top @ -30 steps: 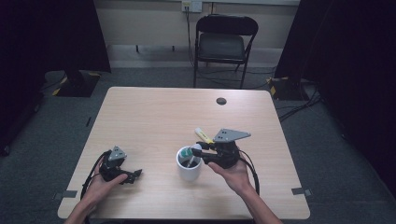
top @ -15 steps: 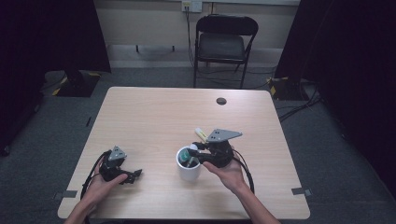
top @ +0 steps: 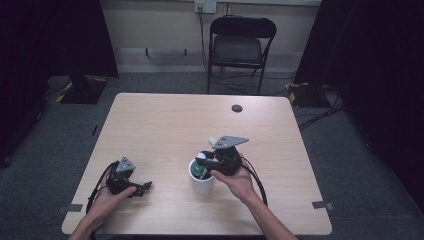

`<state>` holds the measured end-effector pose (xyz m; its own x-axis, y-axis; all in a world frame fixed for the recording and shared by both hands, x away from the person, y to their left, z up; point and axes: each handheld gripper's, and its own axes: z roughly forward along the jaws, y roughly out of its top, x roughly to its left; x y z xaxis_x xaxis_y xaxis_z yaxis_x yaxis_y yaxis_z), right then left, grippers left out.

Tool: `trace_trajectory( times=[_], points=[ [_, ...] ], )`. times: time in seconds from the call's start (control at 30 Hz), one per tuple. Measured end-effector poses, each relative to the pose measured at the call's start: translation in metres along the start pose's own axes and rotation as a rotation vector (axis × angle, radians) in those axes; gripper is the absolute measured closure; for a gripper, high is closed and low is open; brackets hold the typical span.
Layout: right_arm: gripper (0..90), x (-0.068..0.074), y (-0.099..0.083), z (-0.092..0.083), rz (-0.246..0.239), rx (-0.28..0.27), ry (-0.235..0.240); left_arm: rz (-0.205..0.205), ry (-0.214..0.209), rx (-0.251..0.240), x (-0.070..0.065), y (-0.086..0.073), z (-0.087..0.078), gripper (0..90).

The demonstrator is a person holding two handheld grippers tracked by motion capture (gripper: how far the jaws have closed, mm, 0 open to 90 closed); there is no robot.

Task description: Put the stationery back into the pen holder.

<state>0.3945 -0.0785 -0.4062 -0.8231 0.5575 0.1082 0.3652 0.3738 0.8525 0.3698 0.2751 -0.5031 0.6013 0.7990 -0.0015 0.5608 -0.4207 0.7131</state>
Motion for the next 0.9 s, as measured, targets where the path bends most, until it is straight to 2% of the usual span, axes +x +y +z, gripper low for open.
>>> trace_trajectory(
  times=[0.1, 0.23, 0.47, 0.6, 0.9],
  points=[
    [64.4, 0.0, 0.0, 0.004, 0.003, 0.003, 0.003, 0.001, 0.0, 0.0, 0.0, 0.0, 0.0, 0.0],
    [59.9, -0.001, 0.001, 0.002, 0.007, -0.017, -0.017, 0.002, -0.001, 0.0, 0.0, 0.0, 0.0, 0.0],
    [59.5, -0.002, 0.002, -0.004, 0.015, -0.038, -0.006, 0.001, -0.001, 0.0, 0.0, 0.0, 0.0, 0.0],
    [62.7, -0.003, 0.005, -0.014, 0.004, -0.081, 0.012, 0.001, -0.001, 0.0, 0.0, 0.0, 0.0, 0.0],
    [63.2, -0.009, 0.002, -0.04, 0.015, -0.091, 0.001, 0.001, -0.001, 0.0, 0.0, 0.0, 0.0, 0.0]
  ],
)
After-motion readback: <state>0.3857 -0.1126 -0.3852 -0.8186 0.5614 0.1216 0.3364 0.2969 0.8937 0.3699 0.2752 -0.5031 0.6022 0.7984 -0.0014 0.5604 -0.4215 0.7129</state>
